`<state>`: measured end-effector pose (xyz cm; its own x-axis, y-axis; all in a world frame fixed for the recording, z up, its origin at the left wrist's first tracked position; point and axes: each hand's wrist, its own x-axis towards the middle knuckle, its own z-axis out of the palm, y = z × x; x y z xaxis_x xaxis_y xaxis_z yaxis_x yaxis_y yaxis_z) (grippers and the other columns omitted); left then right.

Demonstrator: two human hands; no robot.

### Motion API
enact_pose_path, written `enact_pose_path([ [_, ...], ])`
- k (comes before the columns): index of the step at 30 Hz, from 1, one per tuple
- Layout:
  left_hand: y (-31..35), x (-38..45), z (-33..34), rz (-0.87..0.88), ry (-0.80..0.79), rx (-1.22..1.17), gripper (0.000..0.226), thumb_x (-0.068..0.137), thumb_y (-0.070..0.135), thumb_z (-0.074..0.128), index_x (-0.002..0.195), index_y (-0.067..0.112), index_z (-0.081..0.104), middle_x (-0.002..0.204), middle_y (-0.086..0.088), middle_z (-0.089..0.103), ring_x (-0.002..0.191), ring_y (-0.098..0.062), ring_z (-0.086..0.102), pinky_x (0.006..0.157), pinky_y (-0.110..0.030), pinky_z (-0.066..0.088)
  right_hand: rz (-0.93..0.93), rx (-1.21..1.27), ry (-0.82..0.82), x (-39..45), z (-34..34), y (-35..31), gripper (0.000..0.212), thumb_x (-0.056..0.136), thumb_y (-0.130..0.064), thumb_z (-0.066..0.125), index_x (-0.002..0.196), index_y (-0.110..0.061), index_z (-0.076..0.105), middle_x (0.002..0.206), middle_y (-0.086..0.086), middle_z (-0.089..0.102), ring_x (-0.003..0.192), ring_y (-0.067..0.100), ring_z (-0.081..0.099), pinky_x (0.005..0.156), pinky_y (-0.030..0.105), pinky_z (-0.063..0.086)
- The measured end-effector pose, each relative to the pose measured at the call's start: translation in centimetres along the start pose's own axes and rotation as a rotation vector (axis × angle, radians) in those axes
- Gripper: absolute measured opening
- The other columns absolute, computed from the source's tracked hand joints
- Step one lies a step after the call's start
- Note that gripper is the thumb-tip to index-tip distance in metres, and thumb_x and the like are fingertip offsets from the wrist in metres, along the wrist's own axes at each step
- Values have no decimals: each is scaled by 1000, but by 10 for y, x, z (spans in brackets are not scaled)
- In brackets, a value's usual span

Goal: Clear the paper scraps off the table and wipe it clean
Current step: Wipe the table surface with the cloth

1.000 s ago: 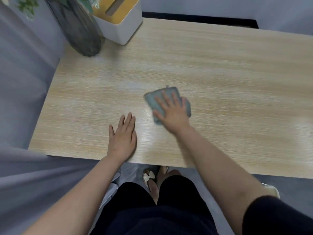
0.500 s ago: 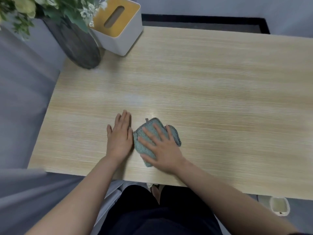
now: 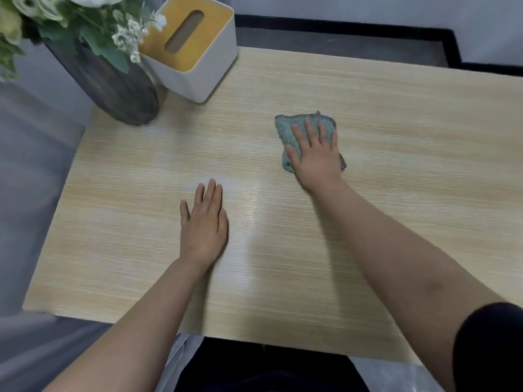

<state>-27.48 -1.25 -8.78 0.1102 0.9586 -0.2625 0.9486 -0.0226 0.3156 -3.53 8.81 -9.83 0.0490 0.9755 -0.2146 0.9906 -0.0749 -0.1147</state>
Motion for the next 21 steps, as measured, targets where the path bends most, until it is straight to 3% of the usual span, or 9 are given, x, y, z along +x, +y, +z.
enact_pose_path([
  [2,3,11,-3,8,12,-3,51,102,25,23,150,17,12,158,5,3,145,-13,-5,116,-45,-3,-46,9,45,-10,5,-16,53,101,-41,17,150,-21,9,159,6,3,146,27,-2,114,39,-12],
  [5,6,31,-8,13,13,-6,50,102,25,22,150,18,13,158,6,4,145,-13,-4,116,-44,-3,-343,38,66,-48,20,-47,52,99,-40,21,147,-22,28,154,6,25,143,32,17,113,41,-4],
  [7,11,46,-13,23,34,-55,49,102,24,23,150,20,17,158,7,7,145,-11,-1,116,-44,-2,-495,41,26,-68,26,-55,52,97,-44,20,144,-25,34,153,1,29,143,29,20,114,43,3],
  [11,23,80,-26,25,87,-133,47,102,24,26,149,21,22,157,7,12,145,-13,3,116,-45,2,-606,14,21,-61,25,-42,49,96,-46,27,139,-28,43,150,-2,36,140,24,30,113,41,14],
  [14,27,102,-30,21,60,-73,48,102,26,23,150,18,18,158,5,10,145,-15,2,116,-44,2,-516,-20,19,-33,17,-35,52,97,-44,22,142,-24,38,151,1,34,140,23,30,114,38,11],
  [17,23,118,-29,45,34,16,50,102,28,19,150,17,14,158,5,6,145,-14,-1,117,-42,-1,-358,-13,22,1,9,-26,53,100,-44,13,149,-25,16,158,-2,10,146,18,6,115,32,-7],
  [21,20,132,-27,67,24,68,51,101,27,19,151,17,11,159,4,3,145,-13,-3,117,-39,-3,-137,72,47,43,-4,-11,51,102,-40,15,150,-24,10,159,-2,2,146,16,-3,117,33,-8],
])
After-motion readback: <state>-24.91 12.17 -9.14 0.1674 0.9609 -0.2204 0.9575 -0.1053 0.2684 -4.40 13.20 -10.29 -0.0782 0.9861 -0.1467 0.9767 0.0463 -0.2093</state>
